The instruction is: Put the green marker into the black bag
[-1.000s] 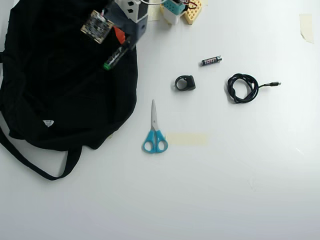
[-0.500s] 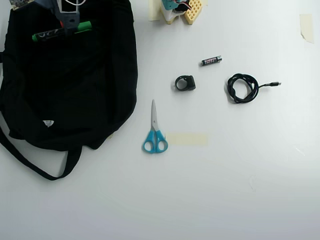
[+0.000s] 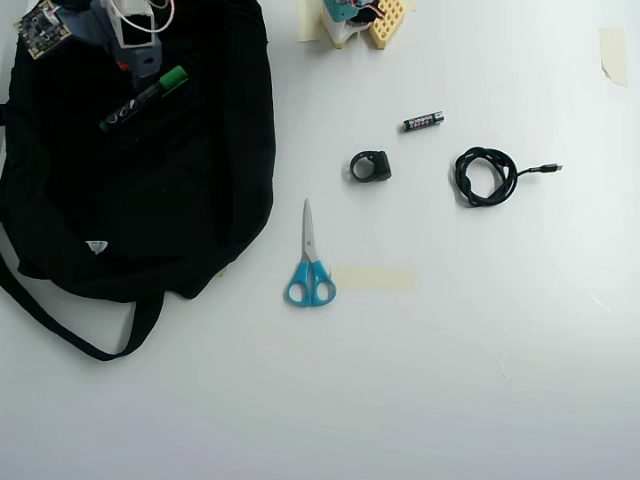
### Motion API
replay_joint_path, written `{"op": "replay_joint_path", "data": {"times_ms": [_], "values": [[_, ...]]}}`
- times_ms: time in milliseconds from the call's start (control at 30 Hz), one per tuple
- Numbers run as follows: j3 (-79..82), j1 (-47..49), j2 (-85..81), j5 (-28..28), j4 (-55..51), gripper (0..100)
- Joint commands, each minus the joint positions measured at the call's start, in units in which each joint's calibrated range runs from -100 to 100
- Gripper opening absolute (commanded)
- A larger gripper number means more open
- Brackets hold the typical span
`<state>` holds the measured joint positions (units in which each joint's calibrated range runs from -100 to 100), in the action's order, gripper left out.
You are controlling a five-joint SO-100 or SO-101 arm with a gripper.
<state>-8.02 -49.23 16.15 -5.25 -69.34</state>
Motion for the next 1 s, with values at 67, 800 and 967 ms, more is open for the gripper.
{"op": "replay_joint_path", "data": {"times_ms": [67, 800, 967], "values": [[-3.2, 4.0, -6.4, 1.0, -6.9, 10], [76.8, 49.2, -81.9, 6.8, 10.9, 2], [84.0, 51.5, -90.6, 7.2, 10.9, 2]]}}
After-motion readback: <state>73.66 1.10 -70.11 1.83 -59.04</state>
